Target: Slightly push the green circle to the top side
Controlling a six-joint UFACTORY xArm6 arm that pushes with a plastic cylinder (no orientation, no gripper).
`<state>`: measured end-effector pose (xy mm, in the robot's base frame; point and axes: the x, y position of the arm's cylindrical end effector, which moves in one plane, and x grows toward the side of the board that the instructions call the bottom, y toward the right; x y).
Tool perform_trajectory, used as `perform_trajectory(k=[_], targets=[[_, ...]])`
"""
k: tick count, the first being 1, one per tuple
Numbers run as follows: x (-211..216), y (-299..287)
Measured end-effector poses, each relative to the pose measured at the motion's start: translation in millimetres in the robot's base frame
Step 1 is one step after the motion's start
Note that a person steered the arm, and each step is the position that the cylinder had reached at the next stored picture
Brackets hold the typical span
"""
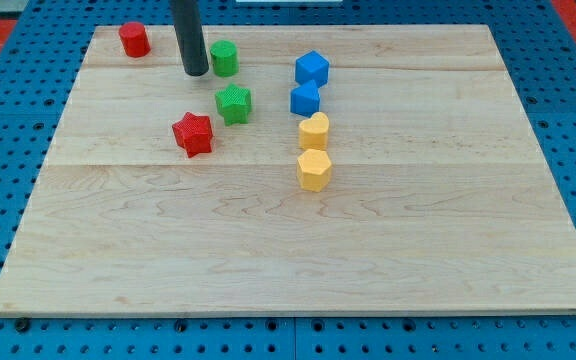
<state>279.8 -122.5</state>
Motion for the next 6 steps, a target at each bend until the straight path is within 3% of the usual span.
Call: perform_trajectory(k=[2,4,6], targets=[[-23,78],[-8,64],[-39,81]])
